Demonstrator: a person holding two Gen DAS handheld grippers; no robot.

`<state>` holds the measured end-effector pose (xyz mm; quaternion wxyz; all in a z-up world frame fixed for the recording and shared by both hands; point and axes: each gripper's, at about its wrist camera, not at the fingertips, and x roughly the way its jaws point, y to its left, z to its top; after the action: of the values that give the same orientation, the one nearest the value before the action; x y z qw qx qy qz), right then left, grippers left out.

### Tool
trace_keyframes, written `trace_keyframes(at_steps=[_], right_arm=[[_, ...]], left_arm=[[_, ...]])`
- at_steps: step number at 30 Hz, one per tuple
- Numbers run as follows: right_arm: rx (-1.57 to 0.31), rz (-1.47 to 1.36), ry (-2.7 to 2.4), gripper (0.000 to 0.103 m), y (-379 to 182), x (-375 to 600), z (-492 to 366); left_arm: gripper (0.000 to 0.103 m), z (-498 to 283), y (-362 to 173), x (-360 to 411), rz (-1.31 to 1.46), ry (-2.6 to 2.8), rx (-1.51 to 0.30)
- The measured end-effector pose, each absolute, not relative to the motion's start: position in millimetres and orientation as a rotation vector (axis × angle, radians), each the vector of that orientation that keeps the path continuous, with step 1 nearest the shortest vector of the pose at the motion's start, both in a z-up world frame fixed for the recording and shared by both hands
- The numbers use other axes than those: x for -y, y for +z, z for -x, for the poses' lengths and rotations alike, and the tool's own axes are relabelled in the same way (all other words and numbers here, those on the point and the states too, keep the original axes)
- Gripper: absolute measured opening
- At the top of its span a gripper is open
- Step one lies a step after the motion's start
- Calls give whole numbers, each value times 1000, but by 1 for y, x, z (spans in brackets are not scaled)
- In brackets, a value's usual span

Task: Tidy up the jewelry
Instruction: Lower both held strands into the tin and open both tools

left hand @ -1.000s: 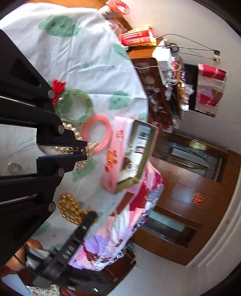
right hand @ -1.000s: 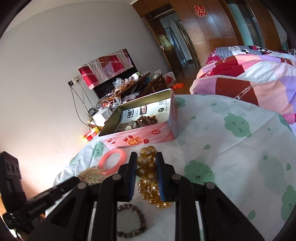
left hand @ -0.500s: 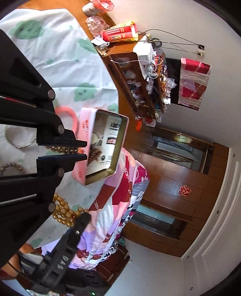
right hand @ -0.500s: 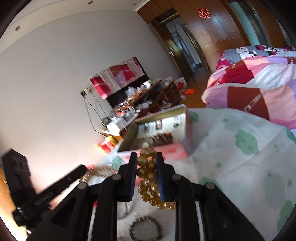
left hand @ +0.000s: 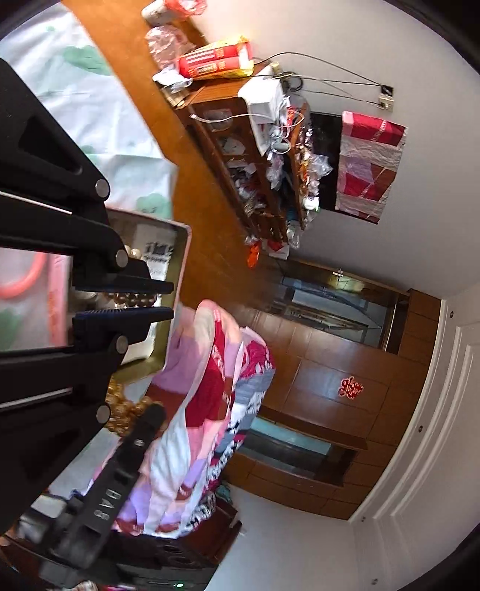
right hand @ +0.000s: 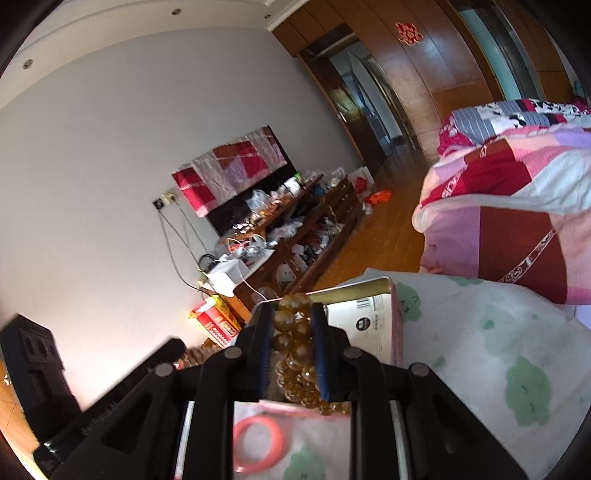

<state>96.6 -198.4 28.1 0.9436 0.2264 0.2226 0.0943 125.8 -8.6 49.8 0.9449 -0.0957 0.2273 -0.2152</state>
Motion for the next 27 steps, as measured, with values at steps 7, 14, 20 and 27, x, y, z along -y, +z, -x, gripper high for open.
trace_keyframes(at_steps=[7,14,20,27], right_arm=[[-550,-457,165,23,-8,200,-127],[-594,-402,142,24,-20,194,-133],[-535,-359,72,66,-14,189,-121],[-430,-298,-63,66,4,196,-105]], left_arm=[[6,-159,12,17,149,-377,-551],[6,-168,-5,16,149,-346,-647],[25,-165,1,23,104,-335,-641],[66,-151,20,16,112,-311,-557]])
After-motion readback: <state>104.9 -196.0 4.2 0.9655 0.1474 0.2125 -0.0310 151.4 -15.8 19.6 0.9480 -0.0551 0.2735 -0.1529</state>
